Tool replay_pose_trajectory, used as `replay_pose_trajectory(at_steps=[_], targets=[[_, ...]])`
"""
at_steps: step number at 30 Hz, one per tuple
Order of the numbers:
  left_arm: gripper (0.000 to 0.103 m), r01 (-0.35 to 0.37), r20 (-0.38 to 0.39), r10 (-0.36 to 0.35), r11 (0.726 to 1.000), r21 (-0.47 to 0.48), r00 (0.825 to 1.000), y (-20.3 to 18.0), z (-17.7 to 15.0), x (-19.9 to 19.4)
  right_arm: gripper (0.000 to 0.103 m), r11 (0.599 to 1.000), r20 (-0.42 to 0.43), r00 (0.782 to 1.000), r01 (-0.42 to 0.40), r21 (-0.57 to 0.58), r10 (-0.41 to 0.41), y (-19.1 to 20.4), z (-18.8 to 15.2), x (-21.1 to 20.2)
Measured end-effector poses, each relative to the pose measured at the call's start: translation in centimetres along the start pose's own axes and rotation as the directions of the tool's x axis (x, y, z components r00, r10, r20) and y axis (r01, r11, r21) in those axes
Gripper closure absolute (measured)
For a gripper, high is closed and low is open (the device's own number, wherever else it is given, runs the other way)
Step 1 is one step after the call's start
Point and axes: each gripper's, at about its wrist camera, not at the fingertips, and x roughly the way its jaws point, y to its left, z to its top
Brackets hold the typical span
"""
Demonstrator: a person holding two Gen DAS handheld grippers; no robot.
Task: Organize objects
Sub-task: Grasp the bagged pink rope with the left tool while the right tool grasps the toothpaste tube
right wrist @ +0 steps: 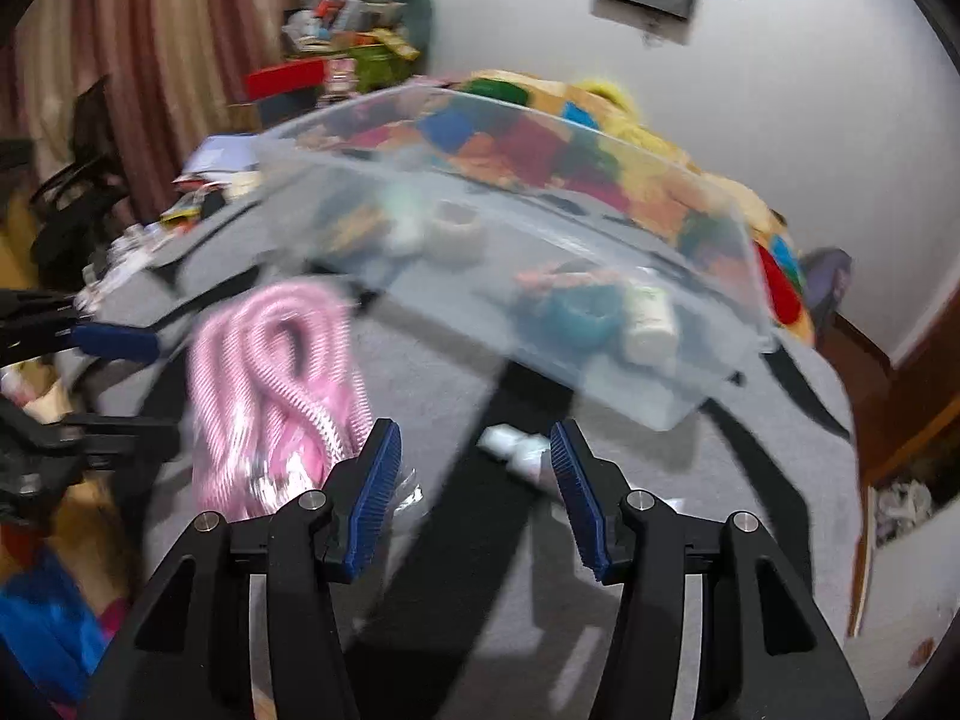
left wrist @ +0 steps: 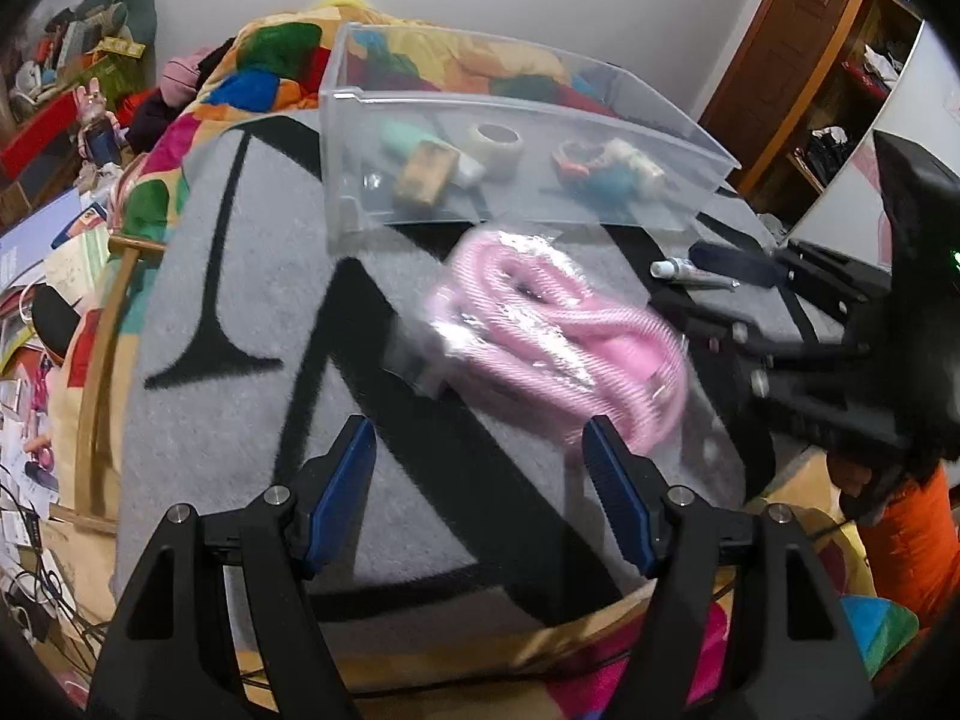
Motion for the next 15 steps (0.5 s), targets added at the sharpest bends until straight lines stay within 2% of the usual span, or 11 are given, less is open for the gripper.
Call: replay_pose_trajectory(at_steps=[3, 6, 8, 11, 13, 15], targets=[[0.032, 0.000, 0.018, 0.001, 1.000, -0.011, 1.000, 0.1, 0.5, -0.5, 0.055, 0.999, 0.021, 0.999, 0.026, -0.034, -0.025, 1.2, -0.6, -0.3], [0.023, 0.028, 0.032, -0.027, 0.999, -0.042, 0.999, 0.4, 1.2, -1.1, 0.055, 0.997, 0.016, 0.997, -0.082, 0.010, 0.082, 0.9, -1.1, -0.5], [0.019, 0.028, 0.036, -0.026, 0.999, -0.046, 0.999, 0.0, 1.5, -1.2, 0.055, 0.993, 0.008, 0.993, -0.120, 0.023, 0.120, 1.1, -1.6, -0.3], [0.011, -0.011, 0.028, 0.012, 0.999, -0.036, 1.000, -0.8, 1.8, -0.4, 0.054, 0.994, 0.019, 0.995, -0.103, 0.026, 0.103, 1.0, -2.2, -0.7], [0.010, -0.007, -0.004, 0.007, 0.999, -0.049, 1.000, -1.2, 2.0, 0.8, 0.054, 0.996, 0.031, 0.997, -0.078, 0.044, 0.077, 0.0, -2.3, -1.1], [0.006, -0.003, -0.029, 0.001, 0.999, -0.054, 1.000, -1.5, 2.1, 1.8, 0.050, 0.997, 0.032, 0.999, -0.042, 0.062, 0.040, -1.6, -2.3, -1.3]])
